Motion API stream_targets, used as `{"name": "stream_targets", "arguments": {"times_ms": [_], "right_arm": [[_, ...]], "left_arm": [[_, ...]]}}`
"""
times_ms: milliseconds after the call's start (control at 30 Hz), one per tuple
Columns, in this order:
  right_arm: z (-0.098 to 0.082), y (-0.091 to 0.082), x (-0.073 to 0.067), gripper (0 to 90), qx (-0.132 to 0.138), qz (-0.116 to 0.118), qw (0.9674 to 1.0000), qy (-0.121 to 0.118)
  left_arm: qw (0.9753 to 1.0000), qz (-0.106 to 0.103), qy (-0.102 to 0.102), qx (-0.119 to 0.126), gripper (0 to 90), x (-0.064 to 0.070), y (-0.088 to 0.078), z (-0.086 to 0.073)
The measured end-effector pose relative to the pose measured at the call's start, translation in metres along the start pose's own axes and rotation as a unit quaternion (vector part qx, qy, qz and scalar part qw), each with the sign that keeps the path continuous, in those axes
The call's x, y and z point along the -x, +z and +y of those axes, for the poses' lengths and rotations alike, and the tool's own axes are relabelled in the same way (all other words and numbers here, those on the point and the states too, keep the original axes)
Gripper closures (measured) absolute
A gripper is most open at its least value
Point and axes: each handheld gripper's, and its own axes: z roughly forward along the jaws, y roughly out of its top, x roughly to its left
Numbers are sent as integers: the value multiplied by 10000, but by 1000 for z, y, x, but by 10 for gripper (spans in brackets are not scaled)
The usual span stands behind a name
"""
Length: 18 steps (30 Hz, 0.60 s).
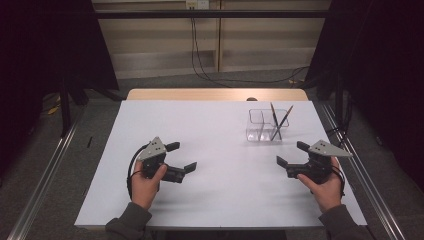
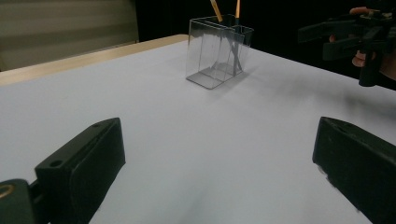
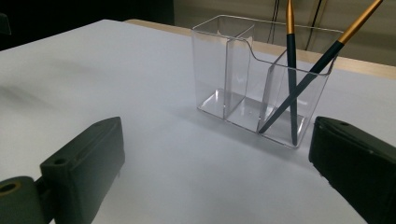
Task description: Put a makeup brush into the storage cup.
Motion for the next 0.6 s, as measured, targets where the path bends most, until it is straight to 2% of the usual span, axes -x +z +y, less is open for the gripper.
{"name": "stream_targets", "arguments": {"times_ms": [133, 600], "right_arm": [[0, -4, -1, 32, 36, 58, 10000, 13], [-3, -21, -2, 29, 130, 39, 9999, -11]], "left_arm": [[10000, -3, -4, 3, 21, 0, 0, 0], [10000, 4, 10, -13, 21, -1, 0, 0]]}}
